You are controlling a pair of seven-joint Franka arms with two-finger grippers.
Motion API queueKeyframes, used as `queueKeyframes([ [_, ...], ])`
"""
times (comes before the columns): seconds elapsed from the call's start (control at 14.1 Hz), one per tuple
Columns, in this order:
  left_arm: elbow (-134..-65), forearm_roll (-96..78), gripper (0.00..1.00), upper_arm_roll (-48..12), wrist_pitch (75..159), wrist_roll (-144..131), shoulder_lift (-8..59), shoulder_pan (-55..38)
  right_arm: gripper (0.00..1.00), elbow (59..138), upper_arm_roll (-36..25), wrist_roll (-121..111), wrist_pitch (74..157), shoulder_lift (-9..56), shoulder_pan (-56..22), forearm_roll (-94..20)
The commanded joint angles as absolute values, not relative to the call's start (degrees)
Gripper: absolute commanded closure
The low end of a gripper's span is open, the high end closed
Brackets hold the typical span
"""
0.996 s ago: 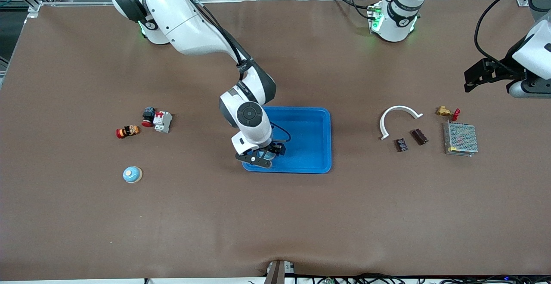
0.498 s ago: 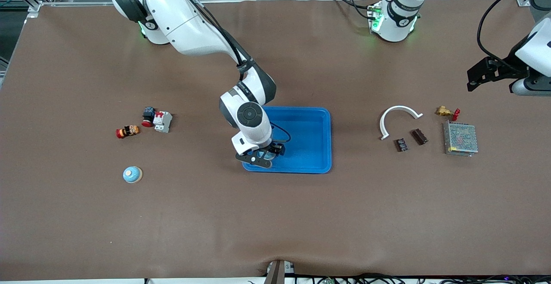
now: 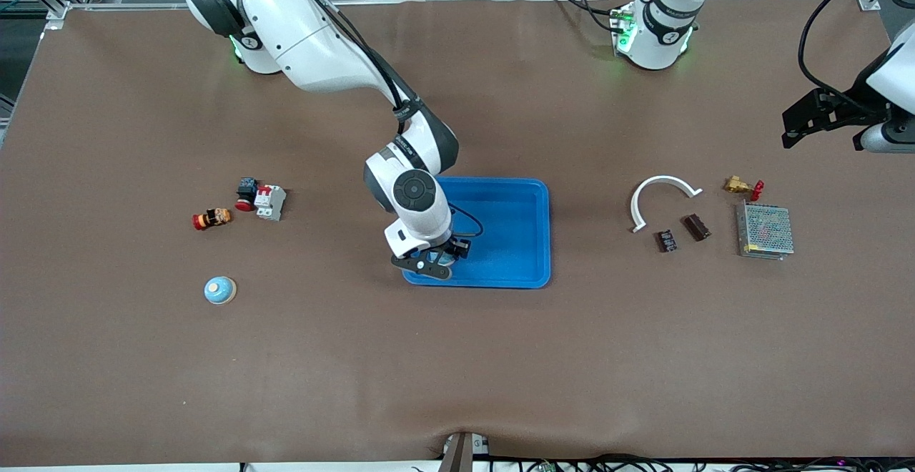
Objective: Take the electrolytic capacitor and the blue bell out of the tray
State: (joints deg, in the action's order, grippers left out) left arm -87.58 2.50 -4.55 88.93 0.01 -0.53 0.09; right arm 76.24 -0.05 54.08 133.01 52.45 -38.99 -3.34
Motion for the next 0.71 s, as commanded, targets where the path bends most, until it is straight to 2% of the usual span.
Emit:
queueKeyframes([
  [0.0, -86.2, 1.8, 0.0, -4.1, 87.4, 0.9, -0.2, 0.0, 0.51, 75.9, -0.2, 54.4, 132.4, 51.4, -38.6, -2.9],
  [0.64, -86.6, 1.8, 0.0, -4.1, 85.9, 1.0, -0.2, 0.1, 0.51, 73.3, 0.4, 44.3, 117.5, 46.7, -32.1, -3.6],
])
